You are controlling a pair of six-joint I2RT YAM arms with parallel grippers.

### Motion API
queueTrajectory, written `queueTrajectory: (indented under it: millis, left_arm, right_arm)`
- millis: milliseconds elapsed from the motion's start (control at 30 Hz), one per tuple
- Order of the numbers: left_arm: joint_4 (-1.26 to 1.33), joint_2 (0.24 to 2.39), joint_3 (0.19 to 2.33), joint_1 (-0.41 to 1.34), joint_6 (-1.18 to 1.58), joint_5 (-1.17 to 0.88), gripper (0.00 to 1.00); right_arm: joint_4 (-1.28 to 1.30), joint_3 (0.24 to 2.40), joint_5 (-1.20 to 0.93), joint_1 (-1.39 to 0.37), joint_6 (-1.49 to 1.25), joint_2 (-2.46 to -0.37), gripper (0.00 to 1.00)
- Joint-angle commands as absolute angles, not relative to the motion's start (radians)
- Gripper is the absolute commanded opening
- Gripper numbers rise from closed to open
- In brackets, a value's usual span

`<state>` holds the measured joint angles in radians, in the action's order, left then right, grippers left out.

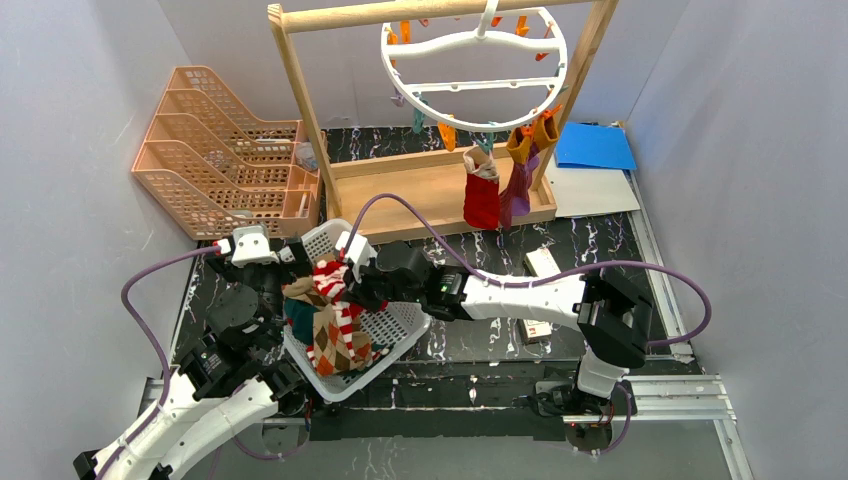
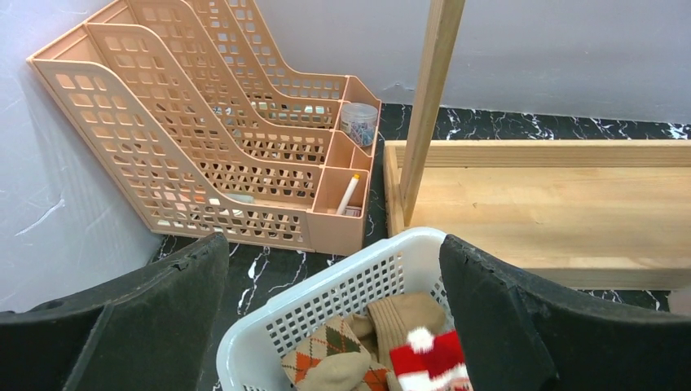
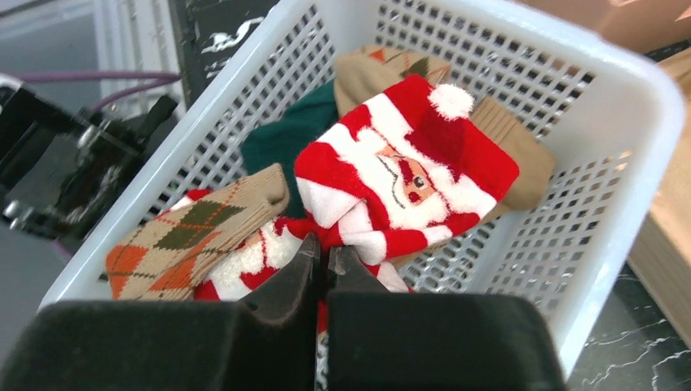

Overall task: Clip the socks to the hanger
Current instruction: Pick up the sock from the bin.

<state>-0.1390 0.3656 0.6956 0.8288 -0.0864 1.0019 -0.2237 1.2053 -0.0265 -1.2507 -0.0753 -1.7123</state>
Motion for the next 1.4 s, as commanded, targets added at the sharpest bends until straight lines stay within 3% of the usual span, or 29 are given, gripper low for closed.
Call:
queueTrajectory:
  millis: [0,67,133,300,433,633,867,1200,1267,1367]
  left_arm:
    - [-0.1,0.364,0.685,0.832,-0.097,1.016,0.98]
    - [-0.115,0.359,0.687,0.831,-0.08,1.017,0.98]
    - [-0.131,0.354,0.691,0.833,-0.062,1.02,0.98]
    - [-0.176,0.344,0.726,0.831,-0.014,1.05,0.98]
    - [-0.219,0.333,0.747,0.832,-0.006,1.055,0.98]
    - [-0.276,0.3,0.759,0.831,0.037,1.059,0.98]
    - [-0.295,0.278,0.76,0.832,0.027,1.046,0.98]
    - [-0.319,0.251,0.749,0.832,0.039,1.037,0.98]
    - [-0.321,0.249,0.747,0.833,0.044,1.037,0.98]
    - [-0.332,0.247,0.753,0.832,0.048,1.04,0.98]
  right_arm:
    - [-0.185,1.172,-0.129,-1.253,-0.056,-1.654,0.2]
    - [-0.184,1.165,-0.096,-1.252,-0.075,-1.639,0.47]
    - [-0.198,1.169,-0.046,-1.253,-0.098,-1.63,0.63]
    - [-0.145,1.294,0.039,-1.229,-0.174,-1.694,0.73]
    - [0.037,1.523,0.034,-1.192,-0.226,-1.863,0.73]
    - [0.199,1.696,0.006,-1.188,-0.244,-2.034,0.72]
    - [0.268,1.768,-0.13,-1.19,-0.27,-2.12,0.7]
    - [0.304,1.809,-0.1,-1.202,-0.283,-2.171,0.7]
    - [0.325,1.832,-0.071,-1.203,-0.282,-2.192,0.65]
    - [0.322,1.821,-0.022,-1.202,-0.279,-2.185,0.44]
